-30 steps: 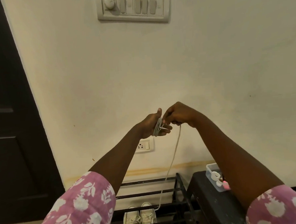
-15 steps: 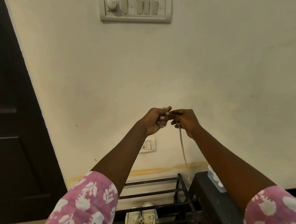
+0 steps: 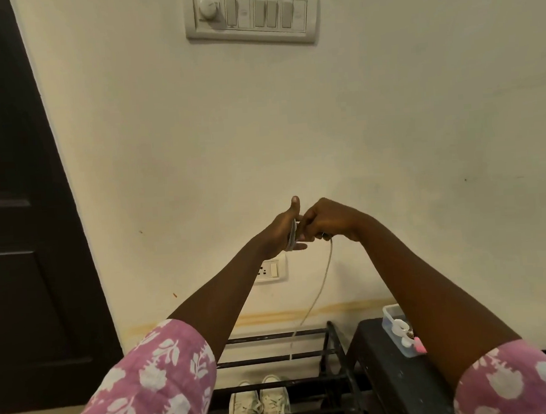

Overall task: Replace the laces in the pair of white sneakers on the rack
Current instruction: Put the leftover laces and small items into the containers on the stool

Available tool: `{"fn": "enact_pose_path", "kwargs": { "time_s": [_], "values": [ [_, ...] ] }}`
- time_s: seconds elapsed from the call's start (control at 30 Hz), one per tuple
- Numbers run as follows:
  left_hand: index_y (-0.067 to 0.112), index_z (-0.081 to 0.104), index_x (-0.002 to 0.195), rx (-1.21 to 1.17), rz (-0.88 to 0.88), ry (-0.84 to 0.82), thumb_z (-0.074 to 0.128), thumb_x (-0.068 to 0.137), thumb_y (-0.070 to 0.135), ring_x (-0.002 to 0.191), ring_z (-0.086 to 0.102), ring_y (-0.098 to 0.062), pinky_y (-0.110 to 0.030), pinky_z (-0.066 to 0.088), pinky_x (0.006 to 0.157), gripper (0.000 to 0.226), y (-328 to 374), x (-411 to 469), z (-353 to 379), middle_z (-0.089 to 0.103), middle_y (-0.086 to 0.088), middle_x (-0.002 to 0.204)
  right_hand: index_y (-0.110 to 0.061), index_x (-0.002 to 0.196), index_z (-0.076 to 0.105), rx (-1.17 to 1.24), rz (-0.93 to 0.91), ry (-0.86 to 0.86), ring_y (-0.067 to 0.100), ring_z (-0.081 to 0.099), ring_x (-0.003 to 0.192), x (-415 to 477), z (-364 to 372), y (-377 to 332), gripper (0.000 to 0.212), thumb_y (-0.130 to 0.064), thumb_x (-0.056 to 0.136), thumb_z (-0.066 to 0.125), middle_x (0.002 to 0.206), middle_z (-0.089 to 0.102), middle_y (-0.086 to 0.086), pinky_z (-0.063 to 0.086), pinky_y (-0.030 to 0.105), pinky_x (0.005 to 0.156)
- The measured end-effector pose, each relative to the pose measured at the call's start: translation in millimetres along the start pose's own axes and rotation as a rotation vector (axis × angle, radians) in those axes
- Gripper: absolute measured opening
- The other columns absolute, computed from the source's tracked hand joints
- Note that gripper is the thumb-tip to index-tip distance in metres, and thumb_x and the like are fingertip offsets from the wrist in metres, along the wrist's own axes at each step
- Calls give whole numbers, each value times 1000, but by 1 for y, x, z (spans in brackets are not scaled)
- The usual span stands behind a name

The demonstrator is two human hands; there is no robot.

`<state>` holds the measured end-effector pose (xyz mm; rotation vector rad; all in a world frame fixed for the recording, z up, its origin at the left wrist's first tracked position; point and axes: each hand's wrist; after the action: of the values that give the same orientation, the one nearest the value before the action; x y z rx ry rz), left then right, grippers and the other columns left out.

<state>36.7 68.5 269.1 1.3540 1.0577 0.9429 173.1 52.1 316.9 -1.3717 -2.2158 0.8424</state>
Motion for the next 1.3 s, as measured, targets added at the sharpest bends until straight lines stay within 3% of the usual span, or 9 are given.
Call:
{"fn": "enact_pose_path", "kwargs": {
  "time_s": [0.2,0.37,0.53,0.63,0.87,0.97,1.03,1.13,1.3],
  "values": [
    [16,55,88,109,-46,-92,16,92,67,42,37,-4,-15,24,38,65,1,-5,2,51,5,60,-7,80,72,91,-121,266,8,48,57,6,-20,6,11,3,76,67,68,64,2,35,14,47],
    [15,47,79,-288,-34,-188,29,101,40,34,27,-2,-14,19,34,38,7,-5,-1,39,8,48,-7,90,72,363,-61,471,10,54,60,11,-9,28,12,-6,78,71,73,67,2,37,14,48],
    [12,48,82,-677,83,-62,32,102,28,50,49,-9,-17,38,41,30,19,-2,7,52,-1,68,-7,101,70,361,45,319,11,59,57,10,14,39,17,-13,87,63,77,69,5,42,19,52],
    [9,49,89,-780,143,34,34,102,29,80,60,-20,-31,51,73,28,22,2,9,60,-10,90,1,93,68,299,44,156,10,56,56,8,21,34,14,-10,90,59,77,69,8,43,17,49],
    [13,44,109,-253,157,135,30,100,45,103,57,-22,-40,40,98,36,1,14,4,61,-4,105,9,89,64,196,164,-63,12,43,50,4,11,9,13,8,85,52,67,60,11,33,15,39],
    [10,50,92,19,126,-15,17,96,59,74,56,-17,-28,44,77,59,-9,8,2,60,2,76,12,86,65,115,160,-6,12,42,46,4,2,2,12,8,81,55,62,57,12,30,15,38],
    [10,57,88,77,73,-118,12,93,63,72,59,-17,-25,47,71,70,-12,6,2,63,-1,76,14,87,66,106,112,89,15,41,45,6,-3,2,15,9,77,57,60,53,12,30,16,39],
    [19,55,85,85,5,-170,16,91,68,52,49,-8,-19,36,51,63,-10,3,6,56,5,63,4,78,68,157,45,240,18,45,51,9,-6,11,14,12,72,57,62,55,12,33,20,45],
    [16,43,82,-82,-49,-226,31,98,49,43,30,-5,-16,26,44,39,-10,4,7,40,8,57,-6,82,72,306,-26,410,14,57,67,8,5,35,16,5,76,63,70,65,5,45,23,61]
  ]
}}
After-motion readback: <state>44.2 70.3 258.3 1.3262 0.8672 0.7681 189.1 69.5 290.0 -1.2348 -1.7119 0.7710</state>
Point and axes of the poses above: each hand's wrist, its own x-axis towards the middle knuckle, its own z-axis out of the palm, y = z × x
